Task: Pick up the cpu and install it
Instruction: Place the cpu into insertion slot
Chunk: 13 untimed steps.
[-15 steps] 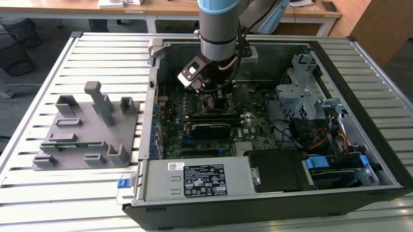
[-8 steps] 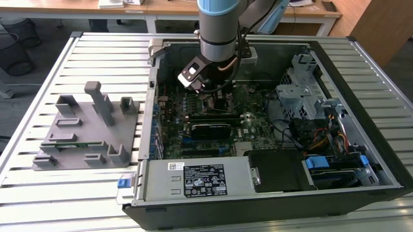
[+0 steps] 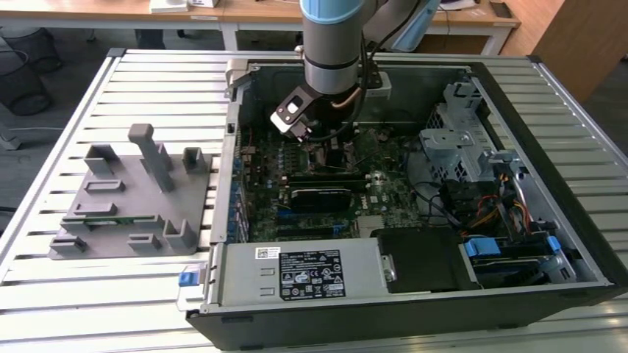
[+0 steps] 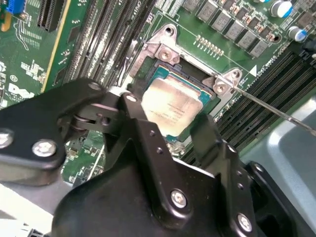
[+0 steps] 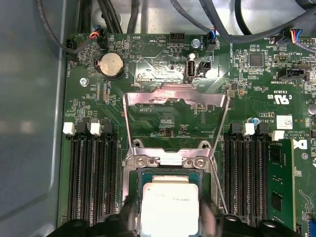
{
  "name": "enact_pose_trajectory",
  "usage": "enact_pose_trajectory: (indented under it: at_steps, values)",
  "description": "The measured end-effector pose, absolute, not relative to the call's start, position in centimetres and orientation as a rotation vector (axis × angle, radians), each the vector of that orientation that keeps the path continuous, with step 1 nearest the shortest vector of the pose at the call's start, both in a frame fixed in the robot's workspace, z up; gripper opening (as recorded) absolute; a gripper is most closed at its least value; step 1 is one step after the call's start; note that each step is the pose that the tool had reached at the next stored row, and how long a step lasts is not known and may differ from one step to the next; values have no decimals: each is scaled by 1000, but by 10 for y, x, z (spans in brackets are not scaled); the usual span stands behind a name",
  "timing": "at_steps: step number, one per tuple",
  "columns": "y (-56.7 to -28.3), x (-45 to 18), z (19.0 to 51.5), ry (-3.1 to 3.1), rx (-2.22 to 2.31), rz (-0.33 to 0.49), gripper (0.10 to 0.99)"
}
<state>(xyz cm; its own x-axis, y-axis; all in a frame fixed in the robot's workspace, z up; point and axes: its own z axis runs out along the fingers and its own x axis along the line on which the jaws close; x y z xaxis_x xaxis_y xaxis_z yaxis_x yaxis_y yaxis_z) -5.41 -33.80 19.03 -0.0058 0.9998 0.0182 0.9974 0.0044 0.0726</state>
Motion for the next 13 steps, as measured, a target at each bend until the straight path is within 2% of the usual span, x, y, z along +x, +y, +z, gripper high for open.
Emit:
enact_pose_trajectory:
  at_steps: [1,2,8,10,12,13]
  values:
    - [-338,-54,190,2199,2187,99,612]
    - [-338,-54,190,2198,2187,98,675]
    - [-338,-54,195,2198,2187,97,675]
    - [-338,-54,199,2198,2187,96,663]
    - [-338,-54,202,2198,2187,96,537]
    - [-338,-54,204,2198,2187,96,537]
